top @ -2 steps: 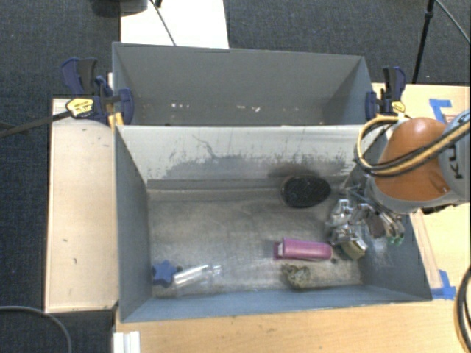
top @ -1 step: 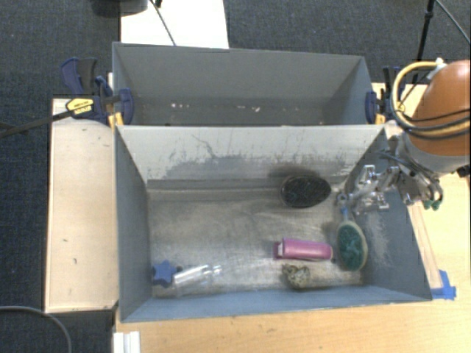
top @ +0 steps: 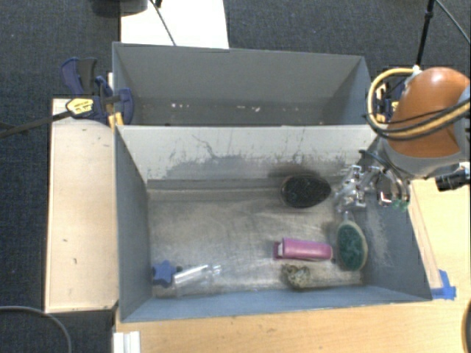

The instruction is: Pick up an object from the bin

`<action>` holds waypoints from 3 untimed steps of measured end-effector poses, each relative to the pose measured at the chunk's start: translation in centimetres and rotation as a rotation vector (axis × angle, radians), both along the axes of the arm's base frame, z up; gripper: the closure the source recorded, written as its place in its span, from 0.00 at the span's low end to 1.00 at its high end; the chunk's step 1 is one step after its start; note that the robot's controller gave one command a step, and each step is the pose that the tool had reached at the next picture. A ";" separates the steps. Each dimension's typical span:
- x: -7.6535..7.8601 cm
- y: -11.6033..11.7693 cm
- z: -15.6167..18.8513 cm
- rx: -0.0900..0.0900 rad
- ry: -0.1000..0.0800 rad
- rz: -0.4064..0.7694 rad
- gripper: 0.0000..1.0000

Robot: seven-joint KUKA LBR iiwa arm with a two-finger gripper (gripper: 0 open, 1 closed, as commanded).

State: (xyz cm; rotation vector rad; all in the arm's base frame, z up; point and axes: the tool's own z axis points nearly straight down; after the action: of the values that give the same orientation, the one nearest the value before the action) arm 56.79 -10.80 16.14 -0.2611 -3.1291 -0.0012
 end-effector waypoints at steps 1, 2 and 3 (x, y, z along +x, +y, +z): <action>0.0 0.0 0.1 -0.001 -0.002 0.003 0.00; 1.8 1.6 -7.6 -0.006 -0.027 -0.057 0.00; 2.5 3.7 -8.0 -0.010 -0.030 -0.298 0.00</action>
Offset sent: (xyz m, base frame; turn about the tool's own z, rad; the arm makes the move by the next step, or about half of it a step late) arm 0.0000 0.0000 0.0000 0.0000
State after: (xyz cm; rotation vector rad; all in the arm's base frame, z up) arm 59.24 -7.07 8.18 -0.7292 -3.0861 0.0096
